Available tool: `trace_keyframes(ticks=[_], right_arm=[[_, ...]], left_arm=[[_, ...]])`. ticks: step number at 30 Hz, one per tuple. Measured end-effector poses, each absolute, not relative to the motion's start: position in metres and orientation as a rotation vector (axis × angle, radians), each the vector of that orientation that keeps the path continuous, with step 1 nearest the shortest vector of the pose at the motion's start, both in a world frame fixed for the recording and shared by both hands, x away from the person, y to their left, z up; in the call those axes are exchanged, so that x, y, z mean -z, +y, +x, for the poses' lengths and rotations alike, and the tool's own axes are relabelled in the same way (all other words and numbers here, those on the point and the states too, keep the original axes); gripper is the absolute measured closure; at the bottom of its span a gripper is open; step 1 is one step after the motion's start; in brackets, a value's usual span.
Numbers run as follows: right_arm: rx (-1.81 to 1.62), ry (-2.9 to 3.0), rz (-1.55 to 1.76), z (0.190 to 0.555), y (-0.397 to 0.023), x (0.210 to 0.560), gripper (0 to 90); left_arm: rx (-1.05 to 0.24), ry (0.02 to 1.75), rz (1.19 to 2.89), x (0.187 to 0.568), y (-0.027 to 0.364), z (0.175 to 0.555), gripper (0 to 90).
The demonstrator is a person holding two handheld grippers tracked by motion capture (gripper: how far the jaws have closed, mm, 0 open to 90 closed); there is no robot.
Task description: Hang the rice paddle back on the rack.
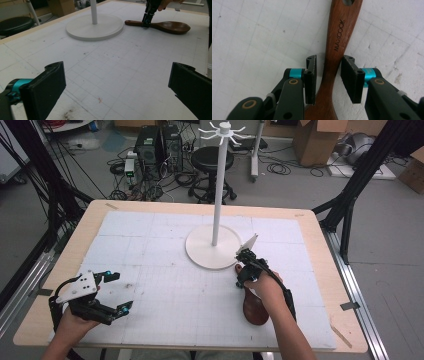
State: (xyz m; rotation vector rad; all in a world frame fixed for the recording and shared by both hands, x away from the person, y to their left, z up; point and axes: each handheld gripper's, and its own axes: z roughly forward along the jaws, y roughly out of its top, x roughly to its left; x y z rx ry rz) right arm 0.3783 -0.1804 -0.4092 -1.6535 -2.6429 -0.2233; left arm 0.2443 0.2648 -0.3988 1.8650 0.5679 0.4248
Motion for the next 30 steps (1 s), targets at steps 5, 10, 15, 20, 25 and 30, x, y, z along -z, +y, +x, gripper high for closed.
trace_keyframes(ticks=[5,10,15,20,25,30], right_arm=[[0.220,-2.663,-1.647,0.3767,-0.1781,0.4097,62.9],[0.199,-2.673,-1.666,0.3771,-0.1785,0.4096,71.0],[0.200,-2.676,-1.666,0.3776,-0.1791,0.4099,71.4],[0.198,-2.673,-1.665,0.3773,-0.1789,0.4100,71.7],[0.197,-2.670,-1.665,0.3780,-0.1792,0.4102,72.3],[0.188,-2.694,-1.655,0.3774,-0.1779,0.4101,75.4]], left_arm=[[-0.425,0.570,1.864,0.3988,0.2648,0.2442,1.7],[-0.422,0.572,1.865,0.3992,0.2646,0.2439,1.7],[-0.420,0.573,1.864,0.3992,0.2646,0.2440,1.7],[-0.419,0.566,1.866,0.3993,0.2640,0.2435,1.7],[-0.417,0.567,1.868,0.3995,0.2638,0.2438,1.7],[-0.418,0.560,1.871,0.3992,0.2633,0.2434,1.7]])
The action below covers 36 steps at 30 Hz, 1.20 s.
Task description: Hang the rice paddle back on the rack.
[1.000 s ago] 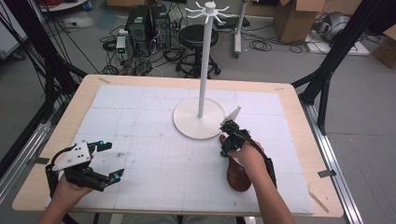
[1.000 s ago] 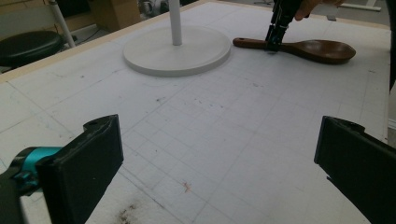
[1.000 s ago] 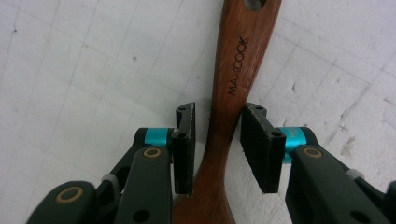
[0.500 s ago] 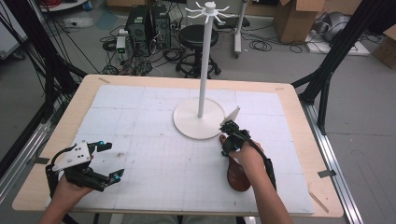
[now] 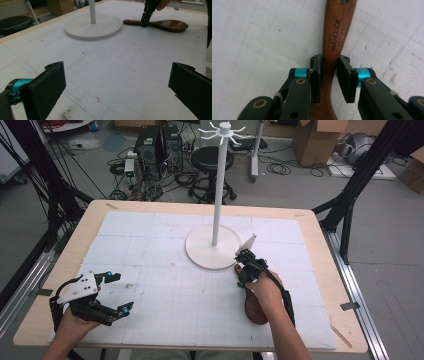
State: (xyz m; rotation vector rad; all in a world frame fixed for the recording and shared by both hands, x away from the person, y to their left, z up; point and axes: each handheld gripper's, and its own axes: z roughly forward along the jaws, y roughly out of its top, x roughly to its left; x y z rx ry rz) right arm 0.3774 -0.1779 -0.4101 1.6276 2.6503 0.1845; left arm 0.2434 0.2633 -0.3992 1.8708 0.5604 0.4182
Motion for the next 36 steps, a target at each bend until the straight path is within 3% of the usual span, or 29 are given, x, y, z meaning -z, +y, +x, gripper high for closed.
trace_keyframes(ticks=[36], right_arm=[[-0.536,2.849,1.365,0.363,-0.207,0.395,77.1]], left_arm=[[-0.421,0.582,1.867,0.401,0.265,0.244,1.7]])
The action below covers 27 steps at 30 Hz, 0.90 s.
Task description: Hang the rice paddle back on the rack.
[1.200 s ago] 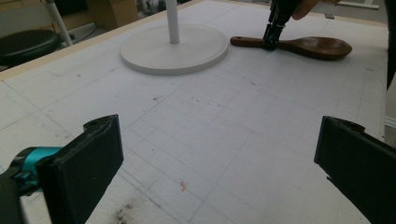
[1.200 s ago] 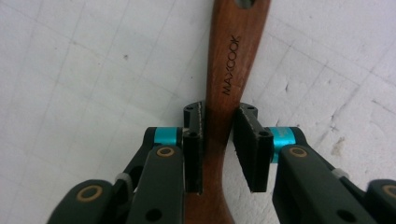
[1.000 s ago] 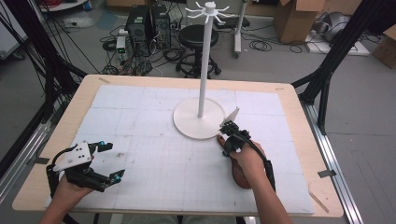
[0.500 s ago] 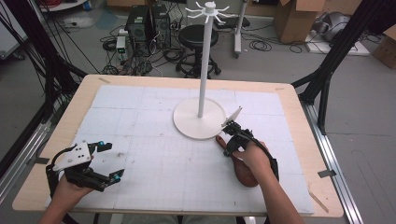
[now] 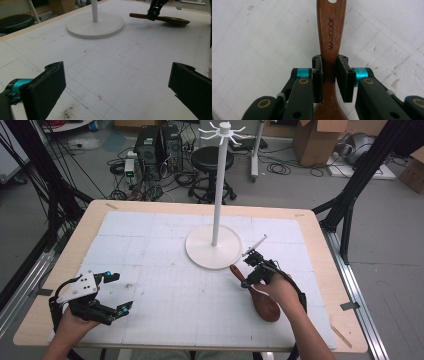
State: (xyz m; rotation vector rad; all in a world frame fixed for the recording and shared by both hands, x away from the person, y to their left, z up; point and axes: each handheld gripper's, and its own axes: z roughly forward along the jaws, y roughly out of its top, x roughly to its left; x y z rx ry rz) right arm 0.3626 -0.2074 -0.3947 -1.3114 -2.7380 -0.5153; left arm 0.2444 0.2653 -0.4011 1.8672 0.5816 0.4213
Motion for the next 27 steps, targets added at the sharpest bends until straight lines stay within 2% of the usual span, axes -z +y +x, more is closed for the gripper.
trace_keyframes(ticks=[18,27], right_arm=[[0.753,-2.721,-0.946,0.338,-0.214,0.381,77.1],[0.788,-2.726,-0.894,0.329,-0.226,0.370,77.1]], left_arm=[[-0.435,0.587,1.866,0.401,0.266,0.245,1.7],[-0.437,0.589,1.867,0.401,0.266,0.245,1.7]])
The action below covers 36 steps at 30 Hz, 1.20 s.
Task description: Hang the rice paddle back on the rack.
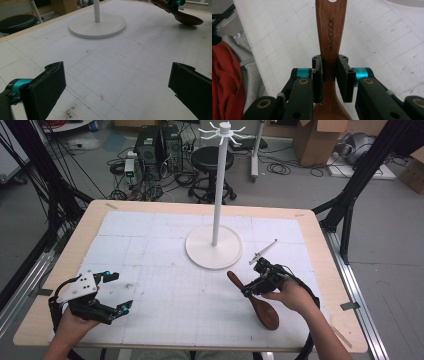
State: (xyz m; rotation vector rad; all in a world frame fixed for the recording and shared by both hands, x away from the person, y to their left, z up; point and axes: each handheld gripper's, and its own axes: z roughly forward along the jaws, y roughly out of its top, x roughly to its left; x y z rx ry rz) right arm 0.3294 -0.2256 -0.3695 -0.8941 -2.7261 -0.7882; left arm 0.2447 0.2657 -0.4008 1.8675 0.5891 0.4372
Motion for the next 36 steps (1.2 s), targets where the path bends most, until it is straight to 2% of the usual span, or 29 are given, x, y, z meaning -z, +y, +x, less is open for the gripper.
trace_keyframes(ticks=[24,36], right_arm=[[1.082,-2.615,-0.958,0.312,-0.281,0.349,77.3],[1.212,-2.613,-0.997,0.312,-0.290,0.330,77.4]], left_arm=[[-0.434,0.593,1.869,0.401,0.263,0.246,1.7],[-0.436,0.592,1.868,0.401,0.263,0.246,1.7]])
